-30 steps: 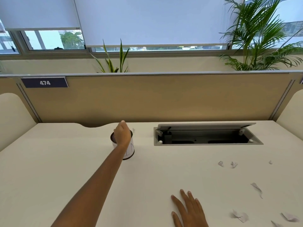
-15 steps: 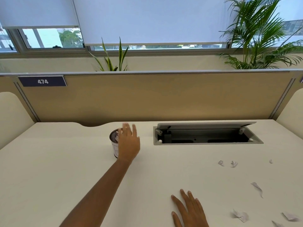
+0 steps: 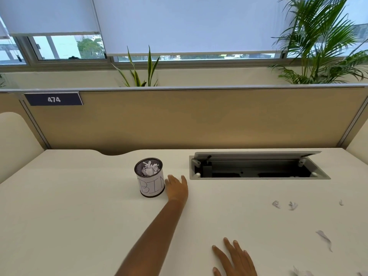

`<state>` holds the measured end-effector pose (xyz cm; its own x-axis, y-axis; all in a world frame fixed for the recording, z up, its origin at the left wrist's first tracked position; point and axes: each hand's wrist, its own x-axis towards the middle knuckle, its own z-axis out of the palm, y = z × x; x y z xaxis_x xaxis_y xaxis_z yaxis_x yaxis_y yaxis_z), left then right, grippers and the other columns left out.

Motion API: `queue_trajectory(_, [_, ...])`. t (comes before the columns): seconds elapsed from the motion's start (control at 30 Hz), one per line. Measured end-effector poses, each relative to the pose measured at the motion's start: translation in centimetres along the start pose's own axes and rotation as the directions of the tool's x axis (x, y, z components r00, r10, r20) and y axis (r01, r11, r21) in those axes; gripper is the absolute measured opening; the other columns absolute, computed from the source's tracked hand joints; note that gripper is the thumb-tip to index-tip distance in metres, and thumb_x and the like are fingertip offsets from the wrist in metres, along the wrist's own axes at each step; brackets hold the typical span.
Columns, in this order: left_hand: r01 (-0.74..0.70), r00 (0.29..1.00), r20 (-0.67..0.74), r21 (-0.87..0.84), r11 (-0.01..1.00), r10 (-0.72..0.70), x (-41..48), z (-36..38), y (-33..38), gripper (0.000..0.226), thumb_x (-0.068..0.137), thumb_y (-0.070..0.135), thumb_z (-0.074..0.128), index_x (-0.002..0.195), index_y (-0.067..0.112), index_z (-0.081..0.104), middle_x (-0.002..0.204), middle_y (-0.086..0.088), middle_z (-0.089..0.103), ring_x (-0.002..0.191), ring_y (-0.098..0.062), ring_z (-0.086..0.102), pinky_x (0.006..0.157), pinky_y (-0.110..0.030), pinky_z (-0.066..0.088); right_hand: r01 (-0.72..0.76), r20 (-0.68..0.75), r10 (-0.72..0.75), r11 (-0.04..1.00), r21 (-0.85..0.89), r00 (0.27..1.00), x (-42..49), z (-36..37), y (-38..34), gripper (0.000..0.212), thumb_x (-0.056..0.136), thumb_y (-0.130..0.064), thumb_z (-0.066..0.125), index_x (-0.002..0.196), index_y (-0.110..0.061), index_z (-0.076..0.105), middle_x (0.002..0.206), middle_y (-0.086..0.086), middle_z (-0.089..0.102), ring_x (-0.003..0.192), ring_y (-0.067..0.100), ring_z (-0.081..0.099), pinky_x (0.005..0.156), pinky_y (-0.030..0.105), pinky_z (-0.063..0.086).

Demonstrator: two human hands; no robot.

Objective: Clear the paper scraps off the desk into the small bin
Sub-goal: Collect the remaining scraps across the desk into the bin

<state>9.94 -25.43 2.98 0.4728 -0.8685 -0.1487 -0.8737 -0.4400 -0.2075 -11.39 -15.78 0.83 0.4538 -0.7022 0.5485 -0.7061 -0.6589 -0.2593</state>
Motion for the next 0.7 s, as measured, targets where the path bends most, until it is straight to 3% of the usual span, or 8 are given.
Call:
queue_trajectory(0.1, [0.047, 0.998, -0.026, -0.069, 0.996, -0.049, -0.6, 0.3, 0.3, 0.050, 0.100, 0.002, 0.028, 0.147, 0.000, 0.012, 0.148, -0.039, 0.020, 0.140, -0.047, 0.022, 0.116, -0.047, 0.024, -0.009, 0.021, 0.009, 1.000, 0.002, 1.000, -0.1, 0.2, 0.2, 0.050, 0.091, -0.052, -0.002, 0.097, -0.033, 0.044, 0.149, -0.032, -0.006, 0.138, -0.005, -0.017, 0.113, 0.014, -0.009])
queue_trajectory(0.2, [-0.005, 0.976, -0.210, -0.258, 0.966, -0.051, -1.9, 0.0, 0.4, 0.034, 0.088, -0.002, 0.052, 0.122, 0.002, 0.051, 0.125, -0.021, 0.054, 0.113, -0.028, 0.056, 0.090, -0.026, 0.050, -0.034, 0.068, 0.032, 0.999, 0.021, 0.997, -0.3, 0.5, 0.4, 0.051, 0.091, -0.052, -0.001, 0.097, -0.032, 0.046, 0.142, -0.024, 0.023, 0.138, -0.005, -0.016, 0.113, 0.015, -0.009])
queue_trajectory(0.27, [-0.080, 0.946, -0.325, -0.246, 0.966, -0.004, -3.4, -0.9, 0.3, 0.034, 0.042, 0.010, 0.089, 0.071, 0.013, 0.071, 0.075, -0.009, 0.070, 0.066, -0.012, 0.067, 0.050, -0.013, 0.050, -0.032, 0.086, 0.027, 0.998, 0.050, 0.996, -0.4, 0.8, 0.5, 0.052, 0.091, -0.052, 0.001, 0.097, -0.032, 0.049, 0.129, -0.020, 0.035, 0.139, -0.005, -0.014, 0.113, 0.015, -0.008])
queue_trajectory(0.33, [-0.105, 0.927, -0.375, -0.192, 0.976, 0.026, -4.1, -1.0, 0.0, 0.046, 0.002, 0.007, 0.088, 0.040, 0.013, 0.062, 0.044, -0.006, 0.060, 0.038, -0.007, 0.057, 0.030, -0.011, 0.038, -0.011, 0.067, 0.007, 0.997, 0.071, 0.998, -0.5, 1.1, 0.5, 0.061, 0.091, -0.053, 0.003, 0.094, -0.034, 0.061, 0.146, -0.033, 0.011, 0.139, -0.006, -0.013, 0.113, 0.014, -0.007])
queue_trajectory(0.37, [-0.113, 0.918, -0.396, -0.210, 0.971, 0.021, -4.1, -0.8, 0.0, 0.047, -0.002, 0.006, 0.087, 0.037, 0.013, 0.061, 0.040, -0.006, 0.057, 0.035, -0.007, 0.055, 0.029, -0.010, 0.036, -0.005, 0.048, 0.002, 0.997, 0.074, 0.999, -0.5, 1.2, 0.4, 0.070, 0.091, -0.053, 0.003, 0.089, -0.032, 0.069, 0.150, -0.031, -0.004, 0.138, -0.007, -0.012, 0.113, 0.013, -0.007])
queue_trajectory(0.43, [-0.130, 0.909, -0.416, -0.216, 0.968, 0.029, -5.0, -0.9, 0.1, 0.048, -0.002, 0.006, 0.086, 0.038, 0.013, 0.061, 0.039, -0.006, 0.055, 0.035, -0.006, 0.055, 0.031, -0.010, 0.037, 0.004, 0.014, -0.005, 0.997, 0.072, 1.000, -0.5, 1.3, 0.2, 0.081, 0.091, -0.054, 0.002, 0.078, -0.023, 0.076, 0.151, -0.029, -0.012, 0.138, -0.008, -0.013, 0.112, 0.013, -0.007])
queue_trajectory(0.53, [-0.187, 0.870, -0.484, -0.150, 0.971, 0.093, -5.7, -1.7, 0.0, 0.051, 0.008, 0.000, 0.088, 0.053, 0.015, 0.070, 0.046, 0.000, 0.060, 0.040, -0.009, 0.057, 0.034, -0.012, 0.040, -0.002, 0.020, 0.000, 0.996, 0.089, 1.000, -0.4, 1.0, 0.0, 0.082, 0.091, -0.054, 0.002, 0.077, -0.023, 0.076, 0.149, -0.030, 0.007, 0.137, -0.009, -0.013, 0.112, 0.012, -0.007])
queue_trajectory(0.7, [-0.218, 0.695, -0.716, -0.125, 0.968, 0.064, -5.1, -6.2, -2.5, 0.046, 0.038, -0.009, 0.082, 0.077, 0.013, 0.074, 0.063, -0.004, 0.065, 0.051, -0.019, 0.060, 0.042, -0.023, 0.050, -0.014, 0.060, 0.004, 0.987, 0.163, 0.998, -0.1, 0.3, -0.3, 0.053, 0.091, -0.053, 0.003, 0.094, -0.031, 0.052, 0.147, -0.023, 0.031, 0.137, -0.010, -0.012, 0.112, 0.011, -0.006])
